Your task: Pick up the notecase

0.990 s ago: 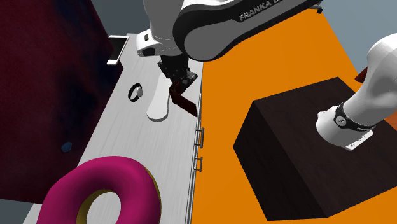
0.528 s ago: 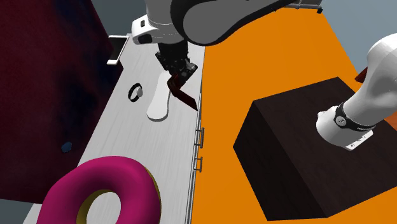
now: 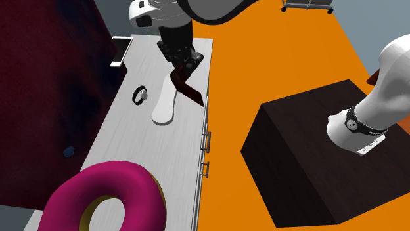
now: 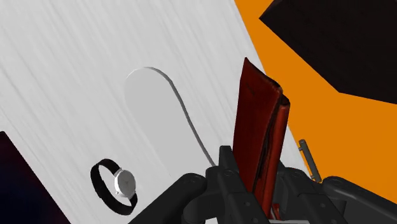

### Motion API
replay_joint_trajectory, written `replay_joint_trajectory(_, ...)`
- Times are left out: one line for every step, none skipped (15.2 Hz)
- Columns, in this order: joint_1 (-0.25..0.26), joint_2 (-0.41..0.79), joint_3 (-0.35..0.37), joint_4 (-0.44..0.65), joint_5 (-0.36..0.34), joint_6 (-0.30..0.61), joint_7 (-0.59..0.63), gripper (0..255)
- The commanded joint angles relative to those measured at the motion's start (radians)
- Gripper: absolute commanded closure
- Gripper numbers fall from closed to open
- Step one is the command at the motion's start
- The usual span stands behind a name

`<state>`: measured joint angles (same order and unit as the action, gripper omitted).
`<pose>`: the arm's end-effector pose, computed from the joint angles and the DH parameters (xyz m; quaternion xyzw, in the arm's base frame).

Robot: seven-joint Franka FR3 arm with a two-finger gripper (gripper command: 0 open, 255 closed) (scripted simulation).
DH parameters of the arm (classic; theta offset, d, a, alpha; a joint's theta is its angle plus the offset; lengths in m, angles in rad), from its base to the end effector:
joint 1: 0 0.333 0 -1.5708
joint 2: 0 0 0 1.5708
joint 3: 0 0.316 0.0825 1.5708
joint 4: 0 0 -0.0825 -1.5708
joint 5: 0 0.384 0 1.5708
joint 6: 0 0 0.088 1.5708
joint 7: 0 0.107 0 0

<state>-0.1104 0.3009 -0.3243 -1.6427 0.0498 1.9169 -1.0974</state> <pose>0.5933 -0.2500 0.4468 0.9460 0.3233 -0.0205 0.0135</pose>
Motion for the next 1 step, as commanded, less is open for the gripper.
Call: replay_joint_trajectory(0.000, -0.002, 0.000, 0.007, -0.001, -0.009, 0.000, 255)
